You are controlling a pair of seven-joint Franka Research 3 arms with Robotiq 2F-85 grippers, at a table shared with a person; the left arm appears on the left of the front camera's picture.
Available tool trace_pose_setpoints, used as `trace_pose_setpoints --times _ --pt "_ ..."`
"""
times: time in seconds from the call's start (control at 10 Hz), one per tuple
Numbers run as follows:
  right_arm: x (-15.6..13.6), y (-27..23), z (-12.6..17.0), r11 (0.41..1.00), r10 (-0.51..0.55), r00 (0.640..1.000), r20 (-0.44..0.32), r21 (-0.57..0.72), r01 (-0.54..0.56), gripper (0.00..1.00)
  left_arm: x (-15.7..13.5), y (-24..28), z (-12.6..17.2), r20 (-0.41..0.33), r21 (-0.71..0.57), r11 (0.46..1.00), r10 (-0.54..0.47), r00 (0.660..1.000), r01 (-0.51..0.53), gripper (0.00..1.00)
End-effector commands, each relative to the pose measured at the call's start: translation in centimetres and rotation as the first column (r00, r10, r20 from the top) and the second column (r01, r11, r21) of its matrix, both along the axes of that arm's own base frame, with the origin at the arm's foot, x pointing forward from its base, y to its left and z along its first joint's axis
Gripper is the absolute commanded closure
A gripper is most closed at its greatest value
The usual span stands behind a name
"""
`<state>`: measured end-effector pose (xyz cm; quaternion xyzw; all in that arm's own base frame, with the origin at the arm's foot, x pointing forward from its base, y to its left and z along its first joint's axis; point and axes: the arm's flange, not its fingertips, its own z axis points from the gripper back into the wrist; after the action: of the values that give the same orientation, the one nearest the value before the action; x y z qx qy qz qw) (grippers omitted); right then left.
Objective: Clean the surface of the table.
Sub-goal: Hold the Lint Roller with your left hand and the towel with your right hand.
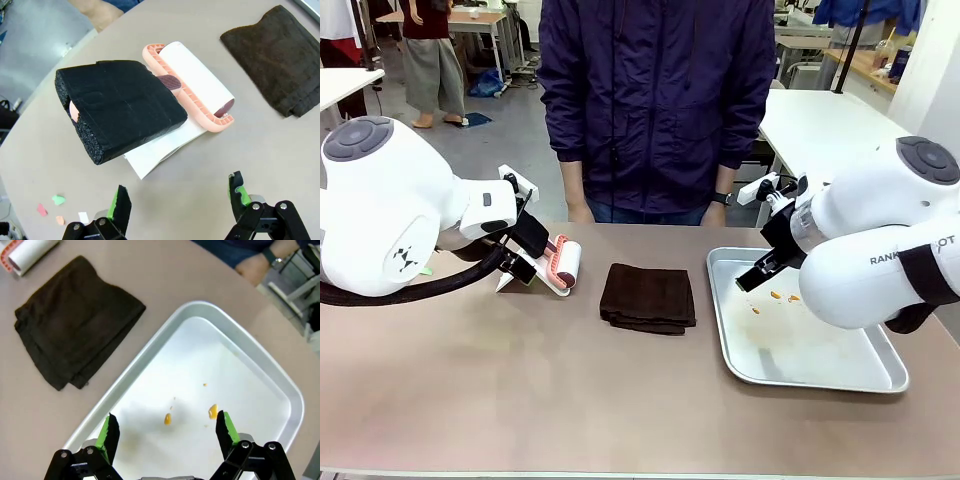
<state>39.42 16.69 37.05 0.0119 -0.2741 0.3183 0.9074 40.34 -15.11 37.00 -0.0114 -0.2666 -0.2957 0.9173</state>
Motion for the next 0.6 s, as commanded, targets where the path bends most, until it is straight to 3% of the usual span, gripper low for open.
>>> trace_pose_setpoints --times 0.0,0.1,0.2,0.3,0.4,0.5 --pt "0.0 0.0 0.0 1.0 0.0 1.0 0.0 0.001 0.0 0.0 0.0 0.0 0.0 0.0 0.0 1.0 0.0 1.0 0.0 0.0" --pt "0.0 0.0 0.0 1.0 0.0 1.0 0.0 0.0 0.0 0.0 0.0 0.0 0.0 0.0 0.0 1.0 0.0 1.0 0.0 0.0" --pt "-0.1 -0.2 0.1 0.999 -0.04 0.997 -0.07 -0.035 0.038 0.0 0.0 0.0 0.0 0.0 0.0 1.0 0.0 1.0 0.0 0.0" --pt "-0.3 0.0 0.7 0.995 -0.096 0.98 -0.174 -0.041 0.09 0.0 -0.3 0.6 0.1 -0.099 -0.007 0.999 -0.045 0.994 0.045 0.0" --pt "-0.9 0.1 1.6 0.99 -0.138 0.953 -0.271 -0.019 0.138 0.0 -0.3 1.3 0.4 -0.231 -0.001 0.999 -0.044 0.972 0.045 0.0" --pt "-1.5 -0.4 2.8 0.986 -0.144 0.925 -0.351 0.028 0.164 0.0 -0.8 2.2 1.5 -0.305 -0.036 0.999 -0.022 0.952 0.011 0.0"
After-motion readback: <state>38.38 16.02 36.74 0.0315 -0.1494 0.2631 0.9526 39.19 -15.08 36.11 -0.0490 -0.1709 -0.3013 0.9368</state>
